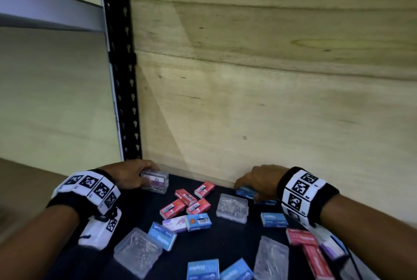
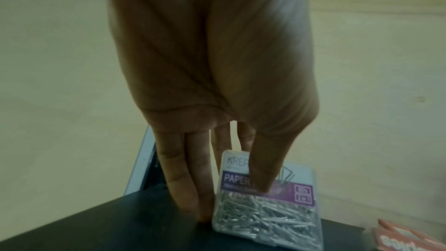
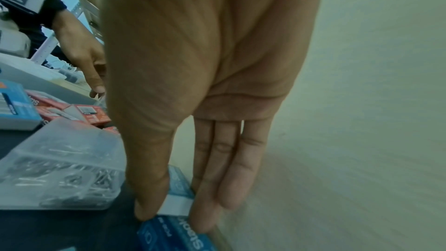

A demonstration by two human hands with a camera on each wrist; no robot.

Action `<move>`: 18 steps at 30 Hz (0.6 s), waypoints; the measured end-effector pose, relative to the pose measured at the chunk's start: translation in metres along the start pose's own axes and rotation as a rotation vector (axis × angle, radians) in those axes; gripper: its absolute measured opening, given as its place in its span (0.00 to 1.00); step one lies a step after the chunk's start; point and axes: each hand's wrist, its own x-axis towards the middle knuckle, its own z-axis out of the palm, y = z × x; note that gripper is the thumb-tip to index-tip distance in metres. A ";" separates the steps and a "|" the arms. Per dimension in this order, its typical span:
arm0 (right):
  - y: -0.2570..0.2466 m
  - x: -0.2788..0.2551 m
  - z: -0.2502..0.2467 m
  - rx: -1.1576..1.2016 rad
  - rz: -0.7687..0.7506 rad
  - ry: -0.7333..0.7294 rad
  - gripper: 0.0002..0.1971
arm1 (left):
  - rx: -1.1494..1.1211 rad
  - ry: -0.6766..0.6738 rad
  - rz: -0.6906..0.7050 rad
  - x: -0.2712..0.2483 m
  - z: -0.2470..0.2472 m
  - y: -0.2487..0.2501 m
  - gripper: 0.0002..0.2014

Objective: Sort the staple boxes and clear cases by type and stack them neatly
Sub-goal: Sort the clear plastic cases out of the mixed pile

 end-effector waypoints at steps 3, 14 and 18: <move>0.001 0.002 0.001 -0.002 -0.021 0.025 0.32 | 0.009 0.005 0.040 -0.003 -0.002 0.001 0.17; -0.001 -0.005 -0.012 0.055 -0.046 0.021 0.30 | 0.006 0.025 0.017 -0.005 -0.004 0.006 0.26; -0.012 -0.005 -0.015 0.176 -0.073 -0.012 0.30 | -0.012 0.044 0.006 -0.006 -0.009 0.007 0.27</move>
